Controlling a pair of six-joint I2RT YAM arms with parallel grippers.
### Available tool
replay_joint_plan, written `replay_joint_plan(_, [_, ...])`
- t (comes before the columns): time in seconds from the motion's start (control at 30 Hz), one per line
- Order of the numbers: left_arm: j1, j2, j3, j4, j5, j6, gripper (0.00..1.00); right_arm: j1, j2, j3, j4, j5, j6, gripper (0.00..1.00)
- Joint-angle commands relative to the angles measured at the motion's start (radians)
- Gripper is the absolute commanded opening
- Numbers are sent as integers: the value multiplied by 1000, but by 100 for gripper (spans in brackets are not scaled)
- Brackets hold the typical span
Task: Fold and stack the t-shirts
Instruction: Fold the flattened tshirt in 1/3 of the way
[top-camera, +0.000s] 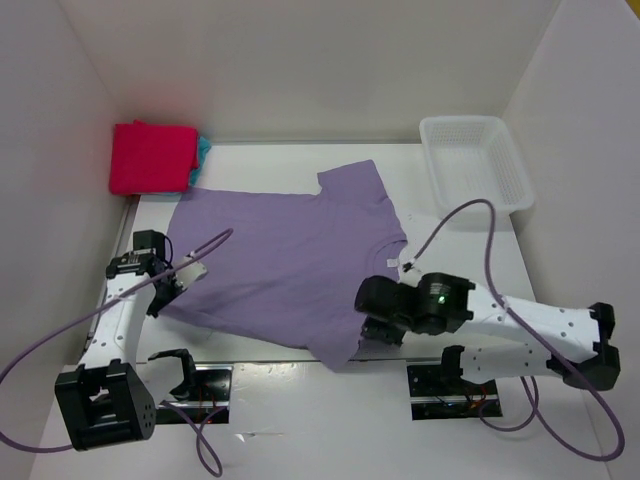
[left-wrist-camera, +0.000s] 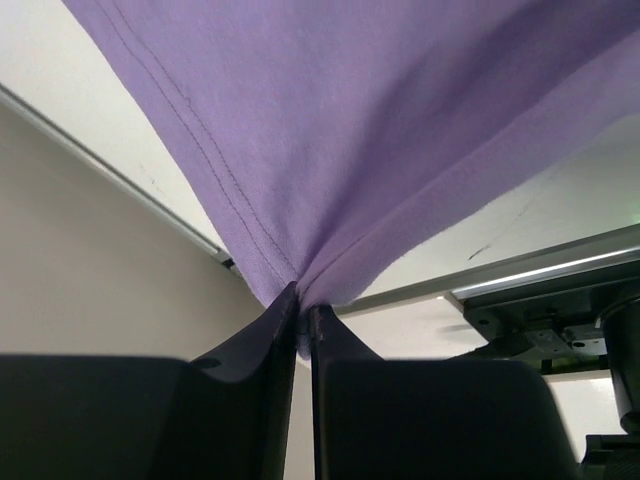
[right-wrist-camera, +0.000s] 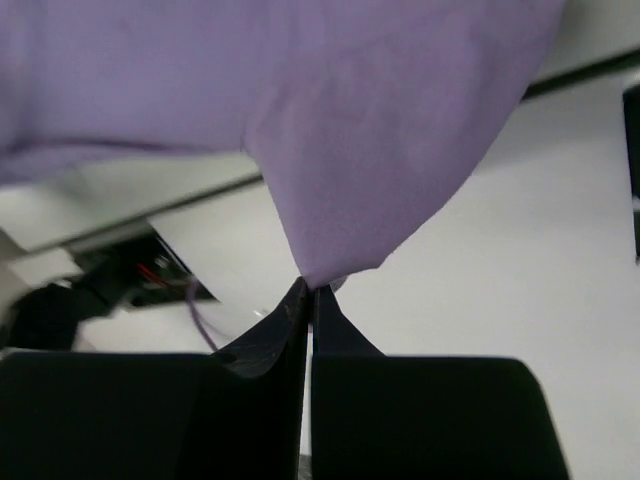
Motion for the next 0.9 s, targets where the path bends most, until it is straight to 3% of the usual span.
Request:
replay_joint_plan(0.0, [5, 23, 41, 19, 69, 26, 13, -145, -92, 33, -51, 142, -71, 0])
replay_joint_plan(0.13, [5, 131, 109, 41, 139, 14, 13, -406, -51, 100, 65, 192, -386, 0])
replay_joint_plan(0.2, [5, 176, 135, 73, 161, -18, 13, -602, 15, 91, 194, 105, -614, 0])
replay_joint_plan(0.4, [16, 325, 245, 151, 208, -135, 8, -912, 112, 77, 385, 11, -908, 0])
replay_joint_plan(0.63, [36, 405, 276, 286, 167, -215, 2, -972, 338, 122, 484, -29, -1065, 0])
replay_joint_plan(0.87, [36, 535, 341, 349, 146, -224, 2, -983, 464, 195, 527, -29, -1122, 0])
